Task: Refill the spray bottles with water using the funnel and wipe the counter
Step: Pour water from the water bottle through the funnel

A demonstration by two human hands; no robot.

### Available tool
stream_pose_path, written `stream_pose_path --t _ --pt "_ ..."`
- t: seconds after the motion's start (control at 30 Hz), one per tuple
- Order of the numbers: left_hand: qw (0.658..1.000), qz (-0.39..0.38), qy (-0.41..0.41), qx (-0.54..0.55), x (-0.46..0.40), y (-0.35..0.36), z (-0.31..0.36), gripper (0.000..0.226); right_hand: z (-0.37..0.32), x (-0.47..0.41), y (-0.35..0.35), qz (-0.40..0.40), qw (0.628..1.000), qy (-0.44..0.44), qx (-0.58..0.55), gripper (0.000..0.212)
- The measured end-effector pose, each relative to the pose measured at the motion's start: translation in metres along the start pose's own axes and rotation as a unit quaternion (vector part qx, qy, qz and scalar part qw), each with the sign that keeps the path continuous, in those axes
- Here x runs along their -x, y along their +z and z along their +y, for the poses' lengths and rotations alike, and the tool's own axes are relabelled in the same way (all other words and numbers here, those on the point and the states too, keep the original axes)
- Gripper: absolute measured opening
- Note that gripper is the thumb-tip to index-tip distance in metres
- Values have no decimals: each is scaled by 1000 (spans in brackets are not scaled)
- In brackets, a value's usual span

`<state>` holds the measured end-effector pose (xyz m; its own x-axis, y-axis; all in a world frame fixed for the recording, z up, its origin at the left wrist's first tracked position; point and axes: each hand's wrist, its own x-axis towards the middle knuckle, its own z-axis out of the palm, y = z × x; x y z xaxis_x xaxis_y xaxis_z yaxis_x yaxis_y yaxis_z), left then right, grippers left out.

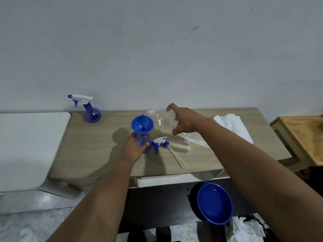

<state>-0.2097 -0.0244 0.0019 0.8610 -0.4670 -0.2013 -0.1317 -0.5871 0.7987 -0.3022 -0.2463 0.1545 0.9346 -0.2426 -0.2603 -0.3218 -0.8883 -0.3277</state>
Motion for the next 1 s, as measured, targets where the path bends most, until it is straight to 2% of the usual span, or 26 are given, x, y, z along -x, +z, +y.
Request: stream_pose_path --t 0.47,1.0 --pt "999 -12 -24 -27 -5 0 6 58 -5 -5 -16 -11 997 -18 76 92" --pt "1000 -14 -22 3 -4 1 4 54 -3 -8 -14 -23 991 -21 127 95"
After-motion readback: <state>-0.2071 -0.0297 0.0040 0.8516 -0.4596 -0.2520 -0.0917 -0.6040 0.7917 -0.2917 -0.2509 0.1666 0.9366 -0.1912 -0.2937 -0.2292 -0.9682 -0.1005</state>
